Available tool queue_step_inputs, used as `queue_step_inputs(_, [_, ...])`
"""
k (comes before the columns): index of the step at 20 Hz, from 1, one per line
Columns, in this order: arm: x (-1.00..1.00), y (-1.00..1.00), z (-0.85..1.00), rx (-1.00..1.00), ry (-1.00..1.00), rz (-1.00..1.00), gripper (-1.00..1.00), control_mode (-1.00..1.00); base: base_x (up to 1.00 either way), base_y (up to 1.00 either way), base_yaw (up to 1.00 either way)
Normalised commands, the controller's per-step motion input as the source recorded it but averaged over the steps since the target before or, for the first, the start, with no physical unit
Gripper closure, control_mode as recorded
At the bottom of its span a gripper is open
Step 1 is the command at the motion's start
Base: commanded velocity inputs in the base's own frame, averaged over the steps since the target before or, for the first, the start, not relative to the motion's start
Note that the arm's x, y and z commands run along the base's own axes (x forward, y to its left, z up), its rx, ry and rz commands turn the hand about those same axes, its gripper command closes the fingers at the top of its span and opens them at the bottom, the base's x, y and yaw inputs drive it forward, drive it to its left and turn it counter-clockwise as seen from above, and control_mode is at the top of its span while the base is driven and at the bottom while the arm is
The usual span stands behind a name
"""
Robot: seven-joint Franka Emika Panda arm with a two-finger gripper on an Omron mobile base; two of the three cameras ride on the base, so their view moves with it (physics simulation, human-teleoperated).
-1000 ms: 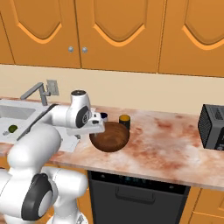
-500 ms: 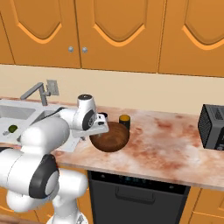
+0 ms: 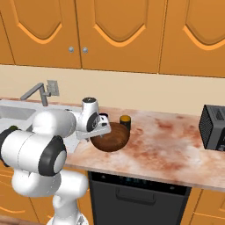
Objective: Clear the mugs and bowl far away from the sink.
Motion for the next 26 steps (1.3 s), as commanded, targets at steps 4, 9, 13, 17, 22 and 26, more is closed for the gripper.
queue_step_inputs(4, [0.0,0.0,-0.09,-0.02,0.07,0.01,1.0,-1.0,0.0,0.0,0.0])
queue_step_inputs(9, [0.0,0.0,-0.01,0.0,0.06,0.0,1.0,-1.0,0.0,0.0,0.0])
queue_step_inputs(13, [0.0,-0.17,-0.01,0.0,0.02,0.04,1.0,-1.0,0.0,0.0,0.0])
queue_step_inputs(17, [0.0,0.01,0.54,-0.01,0.0,0.0,1.0,-1.0,0.0,0.0,0.0])
queue_step_inputs(22, [-0.11,0.25,0.96,-0.07,0.0,0.01,1.0,-1.0,0.0,0.0,0.0])
queue_step_inputs(26, [-0.07,0.24,0.56,-0.03,0.0,0.02,1.0,-1.0,0.0,0.0,0.0])
